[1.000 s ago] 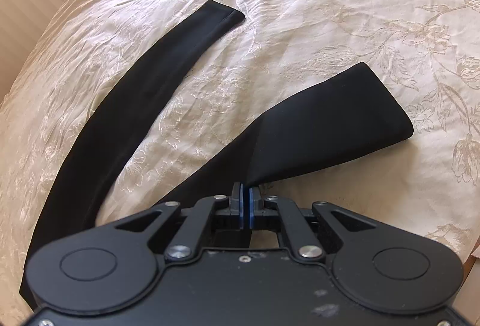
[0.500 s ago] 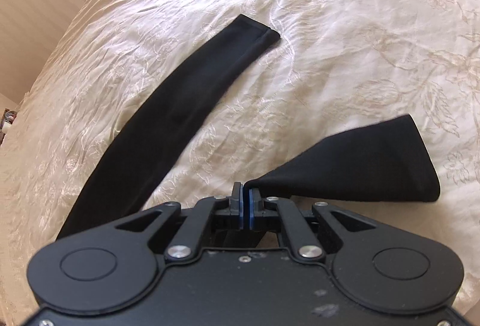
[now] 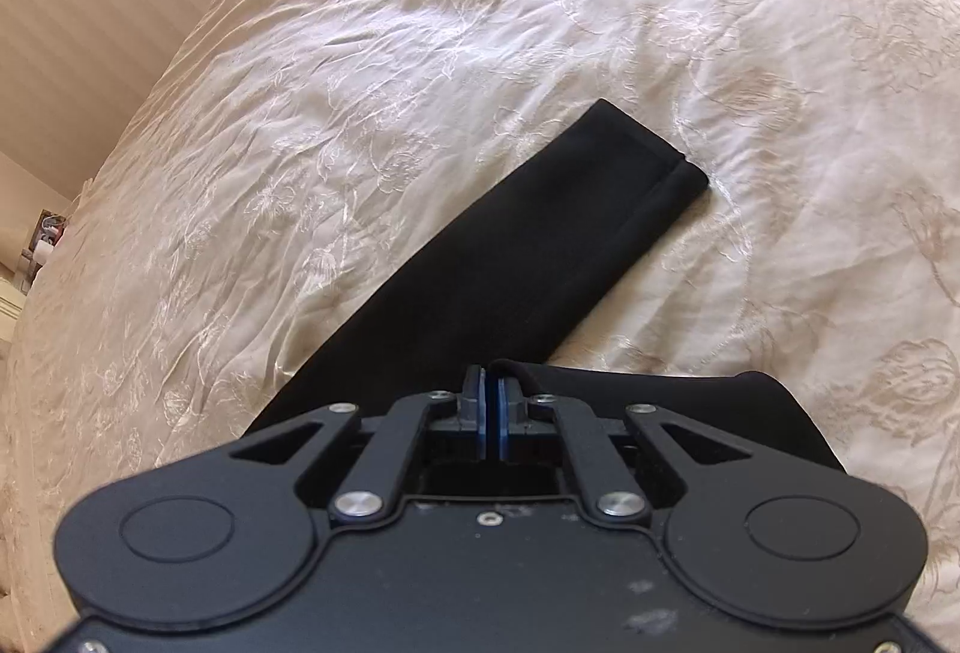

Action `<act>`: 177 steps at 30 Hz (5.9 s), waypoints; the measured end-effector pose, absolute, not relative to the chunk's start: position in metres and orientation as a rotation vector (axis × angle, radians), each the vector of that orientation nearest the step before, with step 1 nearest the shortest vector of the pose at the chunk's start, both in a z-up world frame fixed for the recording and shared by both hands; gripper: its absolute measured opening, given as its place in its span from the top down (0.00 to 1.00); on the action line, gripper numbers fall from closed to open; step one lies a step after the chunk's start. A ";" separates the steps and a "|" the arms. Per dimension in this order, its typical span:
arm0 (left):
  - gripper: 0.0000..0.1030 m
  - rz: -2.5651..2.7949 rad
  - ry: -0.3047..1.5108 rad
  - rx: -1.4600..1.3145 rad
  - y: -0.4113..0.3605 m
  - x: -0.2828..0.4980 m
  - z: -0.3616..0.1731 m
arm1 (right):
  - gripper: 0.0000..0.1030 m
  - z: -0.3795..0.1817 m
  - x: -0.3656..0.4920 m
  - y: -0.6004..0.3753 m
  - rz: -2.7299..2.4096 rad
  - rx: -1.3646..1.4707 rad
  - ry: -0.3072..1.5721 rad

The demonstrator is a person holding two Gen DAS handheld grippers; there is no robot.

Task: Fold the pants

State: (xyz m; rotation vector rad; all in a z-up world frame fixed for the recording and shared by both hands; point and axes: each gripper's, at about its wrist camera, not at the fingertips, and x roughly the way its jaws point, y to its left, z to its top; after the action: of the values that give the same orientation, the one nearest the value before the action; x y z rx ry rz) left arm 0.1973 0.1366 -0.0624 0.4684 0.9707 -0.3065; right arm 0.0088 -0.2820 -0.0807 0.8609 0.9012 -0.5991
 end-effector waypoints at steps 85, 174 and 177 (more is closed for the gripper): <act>0.81 -0.253 1.133 0.470 0.130 0.225 -0.100 | 0.63 -0.095 0.159 -0.115 0.263 0.163 1.067; 0.73 -0.335 1.247 0.476 0.115 0.143 -0.134 | 0.63 -0.077 0.051 -0.340 -0.519 0.209 0.997; 0.73 -0.274 1.221 0.479 0.102 0.132 -0.115 | 0.63 -0.082 0.050 -0.371 -0.523 0.206 1.014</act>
State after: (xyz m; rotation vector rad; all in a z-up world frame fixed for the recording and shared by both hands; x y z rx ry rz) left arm 0.1320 0.1023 -0.1153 0.4787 1.2208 -0.2740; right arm 0.0504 -0.3715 -0.0820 0.2064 1.0136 -0.5231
